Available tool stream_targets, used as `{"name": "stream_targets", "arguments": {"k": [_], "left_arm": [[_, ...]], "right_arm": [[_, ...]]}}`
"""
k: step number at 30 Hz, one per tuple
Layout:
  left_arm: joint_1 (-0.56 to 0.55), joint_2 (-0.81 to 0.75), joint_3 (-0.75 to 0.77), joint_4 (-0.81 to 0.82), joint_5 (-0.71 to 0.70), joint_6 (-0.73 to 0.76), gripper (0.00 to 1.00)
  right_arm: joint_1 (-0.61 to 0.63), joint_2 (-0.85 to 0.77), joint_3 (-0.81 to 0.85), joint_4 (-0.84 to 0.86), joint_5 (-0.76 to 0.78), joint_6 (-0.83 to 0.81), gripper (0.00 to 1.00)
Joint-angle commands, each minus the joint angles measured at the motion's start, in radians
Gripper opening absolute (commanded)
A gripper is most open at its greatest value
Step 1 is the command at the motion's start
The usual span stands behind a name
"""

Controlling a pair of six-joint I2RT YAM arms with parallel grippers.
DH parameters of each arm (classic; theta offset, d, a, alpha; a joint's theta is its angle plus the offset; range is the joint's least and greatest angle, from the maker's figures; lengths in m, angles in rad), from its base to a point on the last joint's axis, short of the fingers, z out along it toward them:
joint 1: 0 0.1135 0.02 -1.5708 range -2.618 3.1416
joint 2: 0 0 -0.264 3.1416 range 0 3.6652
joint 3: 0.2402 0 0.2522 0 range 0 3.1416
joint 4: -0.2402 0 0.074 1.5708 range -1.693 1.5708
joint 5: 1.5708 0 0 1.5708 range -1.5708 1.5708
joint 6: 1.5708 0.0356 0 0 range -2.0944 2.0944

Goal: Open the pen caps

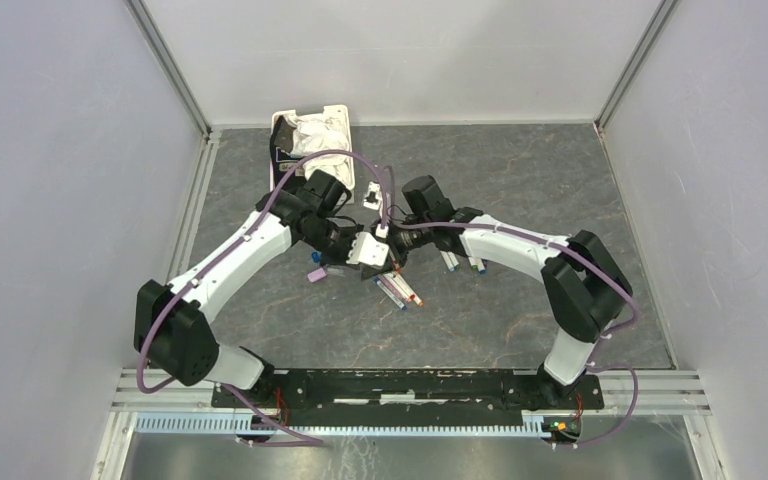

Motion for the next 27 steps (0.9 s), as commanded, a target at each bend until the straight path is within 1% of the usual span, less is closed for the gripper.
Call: {"name": "stream_targets", "arguments": {"k": [1, 3, 4, 6, 11, 14, 16, 19, 22, 24, 27], "left_arm": [[0.086, 0.004, 0.021, -0.022, -0.15, 0.143, 0.02], [0.136, 0.036, 0.048, -0.034, -0.167, 0.177, 0.02], [0.155, 0.048, 0.062, -0.038, -0.172, 0.191, 0.02], [0.187, 0.068, 0.073, -0.034, -0.181, 0.209, 0.02], [0.2, 0.078, 0.04, -0.023, -0.188, 0.23, 0.02], [0.2, 0.075, 0.015, 0.005, -0.178, 0.216, 0.02], [0.199, 0.082, 0.008, 0.028, -0.131, 0.18, 0.02], [0.177, 0.105, -0.028, 0.1, -0.059, 0.071, 0.02], [0.145, 0.109, -0.112, 0.242, -0.064, -0.013, 0.04], [0.126, 0.113, -0.163, 0.333, -0.09, -0.052, 0.06], [0.117, 0.147, -0.188, 0.4, -0.114, -0.083, 0.08]], "right_arm": [[-0.066, -0.104, -0.106, -0.127, 0.059, -0.087, 0.0], [-0.075, -0.126, -0.119, -0.198, 0.135, -0.138, 0.0], [-0.081, -0.142, -0.134, -0.202, 0.148, -0.144, 0.0], [-0.094, -0.192, -0.191, -0.15, 0.169, -0.123, 0.0], [-0.151, -0.214, -0.19, -0.244, 0.188, -0.202, 0.0], [-0.181, -0.232, -0.183, -0.275, 0.249, -0.219, 0.0], [-0.199, -0.235, -0.176, -0.269, 0.339, -0.209, 0.0], [-0.217, -0.22, -0.155, -0.248, 0.58, -0.171, 0.0], [-0.229, -0.209, -0.163, -0.2, 0.772, -0.122, 0.0], [-0.229, -0.195, -0.171, -0.172, 0.846, -0.12, 0.0], [-0.23, -0.172, -0.178, -0.14, 0.952, -0.12, 0.0]]}}
